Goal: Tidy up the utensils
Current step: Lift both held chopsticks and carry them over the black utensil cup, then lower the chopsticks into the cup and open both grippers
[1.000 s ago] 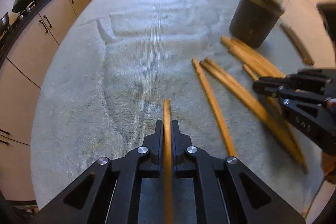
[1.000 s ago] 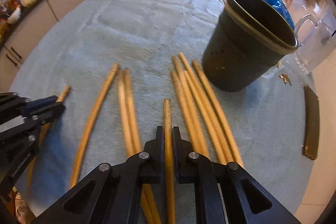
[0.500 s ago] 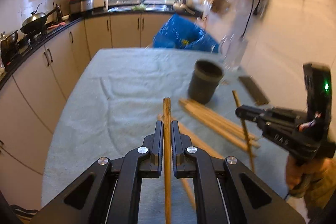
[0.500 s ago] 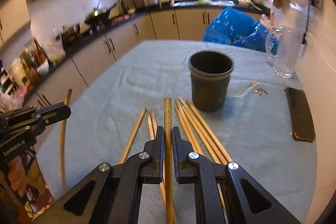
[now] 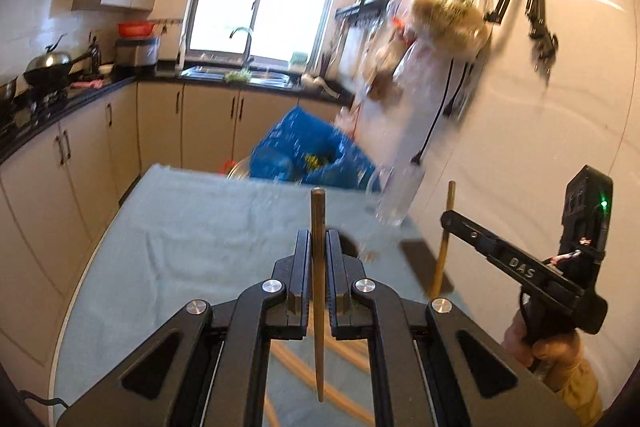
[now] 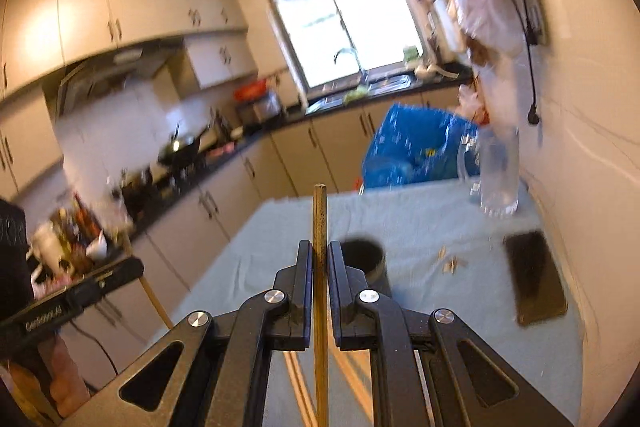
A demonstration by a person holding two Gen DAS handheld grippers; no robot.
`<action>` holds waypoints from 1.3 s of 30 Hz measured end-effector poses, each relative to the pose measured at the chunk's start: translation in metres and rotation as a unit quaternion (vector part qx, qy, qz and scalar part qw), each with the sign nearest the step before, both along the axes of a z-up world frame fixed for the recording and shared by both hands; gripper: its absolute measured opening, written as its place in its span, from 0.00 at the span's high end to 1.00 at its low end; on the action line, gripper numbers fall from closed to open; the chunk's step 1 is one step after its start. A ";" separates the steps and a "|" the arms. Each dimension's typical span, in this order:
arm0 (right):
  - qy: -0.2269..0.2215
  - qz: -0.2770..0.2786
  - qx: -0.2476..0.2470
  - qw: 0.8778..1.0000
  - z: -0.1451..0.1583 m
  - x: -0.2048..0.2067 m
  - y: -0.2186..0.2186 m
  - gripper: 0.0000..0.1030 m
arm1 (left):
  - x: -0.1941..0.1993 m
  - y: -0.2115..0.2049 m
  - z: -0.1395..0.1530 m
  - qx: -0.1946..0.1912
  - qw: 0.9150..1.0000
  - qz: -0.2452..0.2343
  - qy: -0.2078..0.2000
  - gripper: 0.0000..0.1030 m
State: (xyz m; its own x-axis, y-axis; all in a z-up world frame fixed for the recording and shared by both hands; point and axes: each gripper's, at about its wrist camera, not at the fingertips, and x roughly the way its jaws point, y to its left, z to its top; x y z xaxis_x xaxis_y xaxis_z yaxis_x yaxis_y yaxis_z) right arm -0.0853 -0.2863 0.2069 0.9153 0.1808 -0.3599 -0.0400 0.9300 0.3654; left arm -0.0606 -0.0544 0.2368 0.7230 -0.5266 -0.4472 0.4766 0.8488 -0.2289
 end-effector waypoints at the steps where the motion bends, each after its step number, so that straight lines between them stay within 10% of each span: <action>1: -0.007 -0.006 0.004 1.000 0.006 0.005 -0.003 0.93 | 0.005 -0.005 0.007 -0.002 1.000 -0.001 -0.009 0.94; 13: -0.085 -0.098 0.035 0.991 0.046 0.097 -0.040 0.93 | 0.099 -0.075 0.056 -0.014 0.996 0.033 -0.083 0.94; 23: -0.012 -0.100 0.031 0.994 -0.027 0.143 -0.047 0.92 | 0.173 -0.112 -0.022 0.026 0.999 0.032 0.034 0.94; 39: 0.019 -0.088 0.013 0.996 -0.038 0.111 -0.045 0.68 | 0.115 -0.064 -0.012 0.033 0.998 0.055 0.025 0.60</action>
State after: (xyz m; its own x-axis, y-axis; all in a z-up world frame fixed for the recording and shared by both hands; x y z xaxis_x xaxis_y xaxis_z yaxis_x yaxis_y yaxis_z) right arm 0.0258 -0.3309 0.1689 0.9195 0.0282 -0.3922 0.1376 0.9113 0.3881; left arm 0.0546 -0.1184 0.2252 0.7503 -0.4132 -0.5161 0.3688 0.9095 -0.1920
